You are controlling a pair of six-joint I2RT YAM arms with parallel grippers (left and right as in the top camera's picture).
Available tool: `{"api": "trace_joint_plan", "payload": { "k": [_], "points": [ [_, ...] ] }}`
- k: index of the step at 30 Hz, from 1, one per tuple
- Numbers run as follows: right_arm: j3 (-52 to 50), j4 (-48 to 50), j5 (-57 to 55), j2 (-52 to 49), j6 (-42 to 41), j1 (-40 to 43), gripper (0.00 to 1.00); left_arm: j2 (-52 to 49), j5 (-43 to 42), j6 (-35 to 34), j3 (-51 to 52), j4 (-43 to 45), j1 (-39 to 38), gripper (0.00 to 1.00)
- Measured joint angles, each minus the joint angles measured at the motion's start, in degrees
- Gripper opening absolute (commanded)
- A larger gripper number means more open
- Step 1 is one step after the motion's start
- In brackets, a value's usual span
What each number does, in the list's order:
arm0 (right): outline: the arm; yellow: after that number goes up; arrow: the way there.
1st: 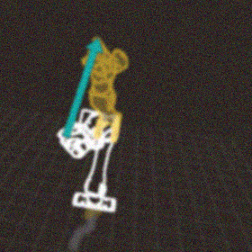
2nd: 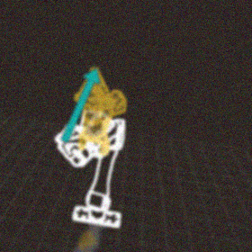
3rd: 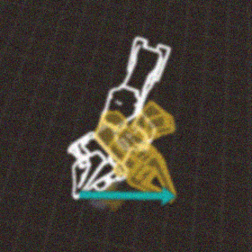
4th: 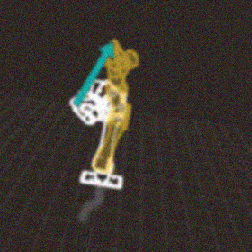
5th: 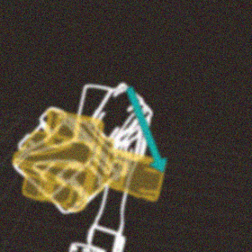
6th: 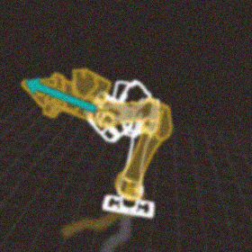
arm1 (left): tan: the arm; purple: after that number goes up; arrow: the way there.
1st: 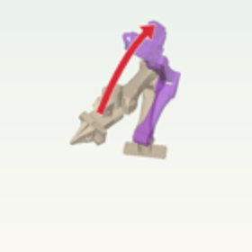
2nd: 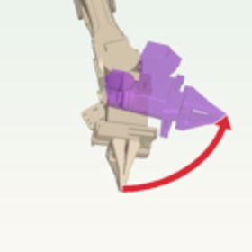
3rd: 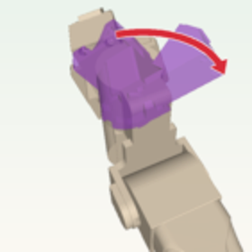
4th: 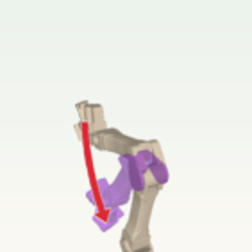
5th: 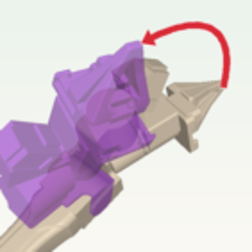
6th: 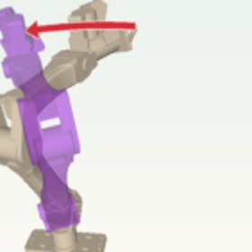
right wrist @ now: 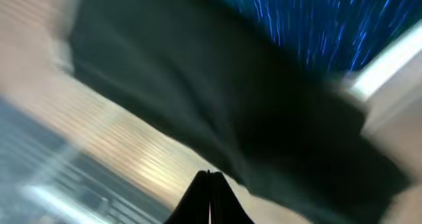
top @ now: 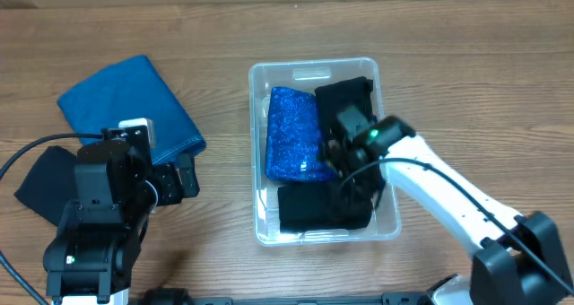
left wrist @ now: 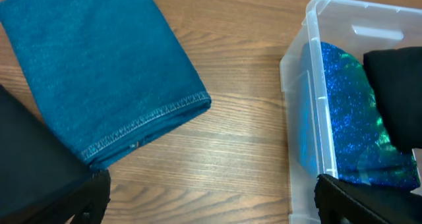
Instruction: Pack container
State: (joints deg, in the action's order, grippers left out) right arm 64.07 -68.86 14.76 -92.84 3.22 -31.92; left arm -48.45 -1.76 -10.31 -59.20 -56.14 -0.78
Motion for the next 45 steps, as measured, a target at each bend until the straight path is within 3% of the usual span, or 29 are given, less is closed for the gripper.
{"api": "trace_joint_plan", "payload": {
  "k": [3, 9, 12, 15, 18, 25, 31, 34, 35, 36, 38, 39, 42, 45],
  "points": [
    [-9.27, 3.65, 0.09, -0.33, -4.33, 0.0, 0.11, 0.0, 0.02, 0.0, 0.0, -0.04, 0.0, 1.0],
    [-10.29, 7.21, -0.94, -0.33, -7.39, -0.04, 0.11, 0.0, 0.02, 0.0, 0.0, -0.02, 0.0, 1.0],
    [-7.19, 2.4, -4.68, -0.42, -8.31, -0.04, 0.11, 0.0, 0.0, 0.0, 0.0, -0.07, 0.0, 1.0],
    [2.36, -2.19, -7.5, -0.35, -8.83, -0.04, 0.08, 0.0, 0.0, 0.0, 0.0, -0.04, 0.0, 1.0],
    [5.6, 0.87, -9.68, -0.33, -8.98, -0.04, 0.08, 0.0, 0.02, 0.0, 0.0, -0.04, 0.0, 1.0],
    [-7.58, 10.84, -10.1, -2.49, -10.25, -0.04, 0.08, 0.0, 0.02, 0.0, 0.0, -0.07, 0.0, 1.0],
    [-7.3, 11.39, -9.64, -2.49, -10.67, -0.04, 0.09, 0.0, 0.0, -0.02, 0.0, -0.09, 0.0, 1.0],
    [-1.14, 4.74, -10.51, -4.15, -10.73, -0.04, 0.12, 0.0, 0.02, 0.0, 0.0, -0.07, 0.0, 1.0],
    [3.91, 0.72, -11.76, -4.81, -10.69, -0.04, 0.21, -0.02, 0.02, 0.0, 0.0, -0.09, 0.0, 1.0],
    [12.39, -2.1, -13.79, -5.09, -11.06, -0.04, 0.51, 0.0, 0.0, -0.02, -0.02, -0.2, 0.0, 1.0],
    [24.13, -3.98, -16.33, -4.98, -10.36, -0.02, 0.51, -0.02, 0.02, 0.0, -0.02, -0.11, 0.0, 1.0],
    [30.56, -2.56, -17.33, -4.94, -8.68, 0.07, 0.45, 0.0, 0.02, 0.0, -0.02, -0.11, 0.0, 1.0],
    [35.8, 3.54, -18.64, -4.83, -7.26, 1.31, 0.38, -0.02, 0.02, 0.0, -0.04, -0.13, 0.0, 1.0],
    [36.0, 1.97, -20.52, -7.98, -8.41, 5.66, 0.37, -0.02, 0.02, 0.0, -0.04, -0.13, 0.0, 1.0]
  ]
}}
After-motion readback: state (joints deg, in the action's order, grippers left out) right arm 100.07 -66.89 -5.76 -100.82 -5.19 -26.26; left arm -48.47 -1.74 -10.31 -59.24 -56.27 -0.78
